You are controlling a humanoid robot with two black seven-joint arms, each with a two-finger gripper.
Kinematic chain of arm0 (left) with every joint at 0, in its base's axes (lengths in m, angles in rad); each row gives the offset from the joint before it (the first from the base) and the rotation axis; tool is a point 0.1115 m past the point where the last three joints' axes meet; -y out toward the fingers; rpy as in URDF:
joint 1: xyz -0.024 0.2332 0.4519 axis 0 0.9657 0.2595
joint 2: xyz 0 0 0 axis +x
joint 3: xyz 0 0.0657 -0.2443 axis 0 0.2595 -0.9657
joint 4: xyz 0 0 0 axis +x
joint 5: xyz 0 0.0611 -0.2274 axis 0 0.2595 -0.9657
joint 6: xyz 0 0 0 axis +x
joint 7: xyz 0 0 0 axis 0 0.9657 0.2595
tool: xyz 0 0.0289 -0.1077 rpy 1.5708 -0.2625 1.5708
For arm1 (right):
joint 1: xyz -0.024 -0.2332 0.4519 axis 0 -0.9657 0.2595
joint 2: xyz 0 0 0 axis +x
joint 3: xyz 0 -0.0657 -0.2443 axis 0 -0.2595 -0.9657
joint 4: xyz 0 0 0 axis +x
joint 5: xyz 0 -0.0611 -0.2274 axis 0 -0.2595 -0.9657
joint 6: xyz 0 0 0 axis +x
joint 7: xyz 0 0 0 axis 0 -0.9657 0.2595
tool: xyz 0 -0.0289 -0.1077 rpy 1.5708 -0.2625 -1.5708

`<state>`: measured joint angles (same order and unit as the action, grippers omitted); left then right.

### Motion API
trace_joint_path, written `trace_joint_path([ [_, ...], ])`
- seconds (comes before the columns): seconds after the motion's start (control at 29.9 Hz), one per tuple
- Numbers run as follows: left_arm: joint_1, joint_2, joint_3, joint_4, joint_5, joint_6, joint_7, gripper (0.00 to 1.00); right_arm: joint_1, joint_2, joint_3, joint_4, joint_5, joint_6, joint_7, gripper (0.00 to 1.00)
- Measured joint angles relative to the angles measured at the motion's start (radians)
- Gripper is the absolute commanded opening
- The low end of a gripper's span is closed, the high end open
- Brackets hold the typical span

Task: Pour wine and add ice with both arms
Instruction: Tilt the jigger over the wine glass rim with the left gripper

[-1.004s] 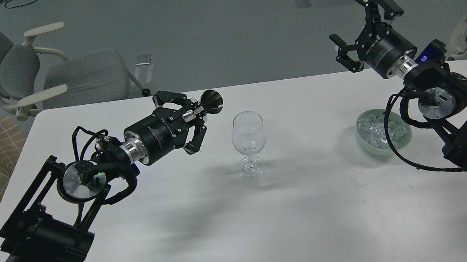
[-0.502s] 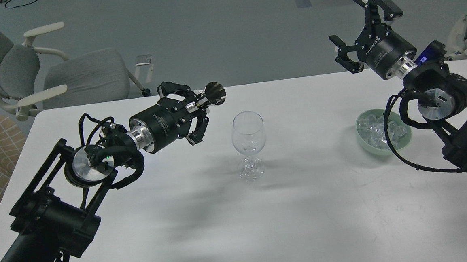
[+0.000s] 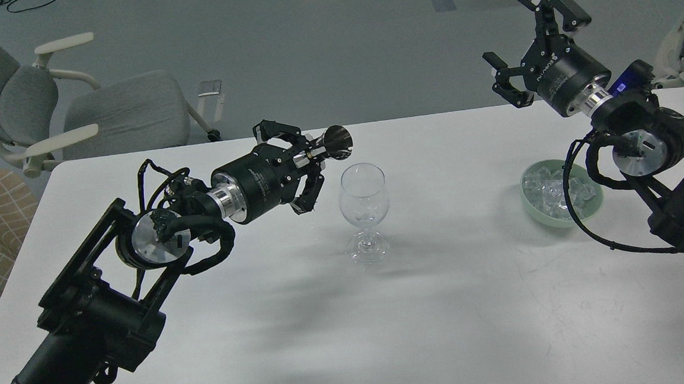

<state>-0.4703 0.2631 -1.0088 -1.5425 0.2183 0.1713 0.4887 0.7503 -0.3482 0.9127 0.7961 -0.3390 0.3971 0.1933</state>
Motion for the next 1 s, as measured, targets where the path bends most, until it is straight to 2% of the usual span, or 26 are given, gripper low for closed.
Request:
trace_joint_path([
  [1.0,-0.007,0.002,0.035,-0.012,0.182,-0.021,0.0,0.0,0.0,0.003,0.0,0.0,0.0,0.0,0.001,1.0],
])
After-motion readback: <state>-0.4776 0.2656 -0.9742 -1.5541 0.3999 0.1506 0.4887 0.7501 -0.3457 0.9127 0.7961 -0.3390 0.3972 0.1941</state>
